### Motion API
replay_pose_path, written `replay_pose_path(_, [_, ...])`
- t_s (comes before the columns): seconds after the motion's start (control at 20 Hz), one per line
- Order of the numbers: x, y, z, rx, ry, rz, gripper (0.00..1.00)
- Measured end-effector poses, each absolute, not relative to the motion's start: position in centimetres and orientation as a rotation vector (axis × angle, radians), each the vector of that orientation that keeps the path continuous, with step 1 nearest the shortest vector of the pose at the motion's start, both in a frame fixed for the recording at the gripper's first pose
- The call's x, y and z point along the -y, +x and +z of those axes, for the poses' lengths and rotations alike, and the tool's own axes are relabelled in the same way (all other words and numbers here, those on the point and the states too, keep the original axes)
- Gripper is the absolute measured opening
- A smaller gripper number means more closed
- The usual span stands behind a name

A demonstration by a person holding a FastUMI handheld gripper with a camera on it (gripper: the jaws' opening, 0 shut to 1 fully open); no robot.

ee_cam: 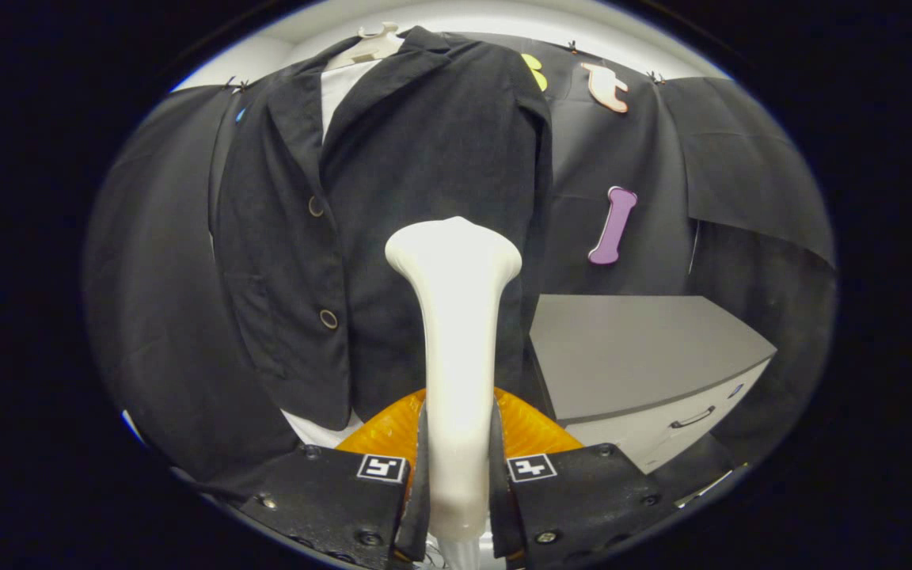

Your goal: Iron the clothes twice with a garment steamer, once on the left side and once on the right side.

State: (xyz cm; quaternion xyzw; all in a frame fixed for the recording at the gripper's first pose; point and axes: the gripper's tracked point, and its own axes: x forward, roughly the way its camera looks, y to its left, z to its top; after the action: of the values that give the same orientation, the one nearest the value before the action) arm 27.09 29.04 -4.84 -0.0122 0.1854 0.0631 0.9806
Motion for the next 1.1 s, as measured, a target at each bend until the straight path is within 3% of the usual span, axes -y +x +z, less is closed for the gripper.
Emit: replay_pose_path(1.1, [-28.1,23.6,-8.5,-0.612,-0.104,0.129,0.33])
